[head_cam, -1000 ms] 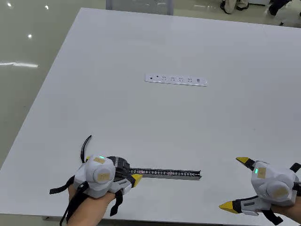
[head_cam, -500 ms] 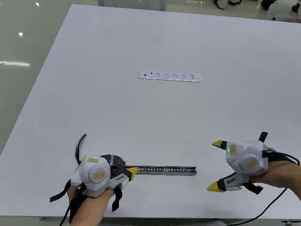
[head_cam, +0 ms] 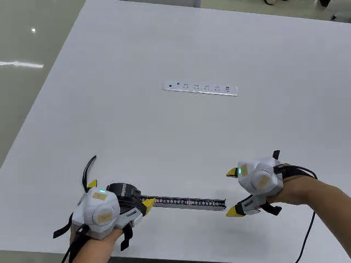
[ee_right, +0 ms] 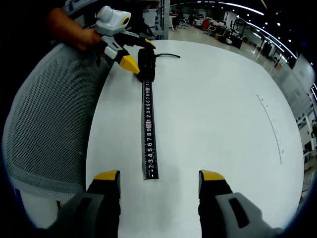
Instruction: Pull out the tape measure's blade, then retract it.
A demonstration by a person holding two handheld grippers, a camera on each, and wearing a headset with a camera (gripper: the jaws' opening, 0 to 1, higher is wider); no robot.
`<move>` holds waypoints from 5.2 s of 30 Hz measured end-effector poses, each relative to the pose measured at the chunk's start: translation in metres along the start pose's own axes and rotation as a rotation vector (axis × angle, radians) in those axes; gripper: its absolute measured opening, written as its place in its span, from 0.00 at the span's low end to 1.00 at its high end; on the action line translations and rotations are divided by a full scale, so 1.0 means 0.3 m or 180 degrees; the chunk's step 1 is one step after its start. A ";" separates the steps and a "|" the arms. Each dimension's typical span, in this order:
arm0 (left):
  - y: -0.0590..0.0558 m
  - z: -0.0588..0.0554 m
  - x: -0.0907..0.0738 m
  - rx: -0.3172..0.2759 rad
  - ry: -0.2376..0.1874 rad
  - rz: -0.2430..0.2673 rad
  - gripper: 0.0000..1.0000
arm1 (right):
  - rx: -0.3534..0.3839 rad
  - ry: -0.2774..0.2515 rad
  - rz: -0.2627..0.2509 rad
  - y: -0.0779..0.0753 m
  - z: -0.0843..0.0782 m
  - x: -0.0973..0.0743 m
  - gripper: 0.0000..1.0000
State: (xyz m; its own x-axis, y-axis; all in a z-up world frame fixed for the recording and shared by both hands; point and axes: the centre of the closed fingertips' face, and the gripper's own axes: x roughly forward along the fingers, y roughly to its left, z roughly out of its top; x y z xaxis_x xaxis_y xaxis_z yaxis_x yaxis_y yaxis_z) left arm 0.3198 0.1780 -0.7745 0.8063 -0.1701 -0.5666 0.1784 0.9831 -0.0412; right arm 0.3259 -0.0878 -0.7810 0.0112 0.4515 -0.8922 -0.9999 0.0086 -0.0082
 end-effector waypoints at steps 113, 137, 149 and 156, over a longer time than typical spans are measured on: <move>0.016 -0.091 0.037 -0.0554 0.0433 -0.0167 0.63 | 0.0442 0.0165 0.0016 0.071 -0.032 0.157 0.14; 0.016 -0.095 0.036 -0.0534 0.0449 -0.0184 0.63 | 0.0470 0.0179 0.0014 0.075 -0.012 0.169 0.14; 0.015 -0.096 0.037 -0.0519 0.0456 -0.0189 0.63 | 0.0480 0.0207 0.0017 0.074 0.001 0.176 0.14; 0.013 -0.095 0.036 -0.0510 0.0460 -0.0192 0.63 | 0.0422 0.0208 0.0029 0.078 0.013 0.180 0.14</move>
State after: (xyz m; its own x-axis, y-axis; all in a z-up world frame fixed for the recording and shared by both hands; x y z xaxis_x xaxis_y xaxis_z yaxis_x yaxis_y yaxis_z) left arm 0.3133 0.1819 -0.8043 0.7055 -0.2287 -0.6708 0.1228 0.9716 -0.2022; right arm 0.3031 -0.0596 -0.8277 -0.0026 0.3931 -0.9195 -0.9907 0.1243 0.0560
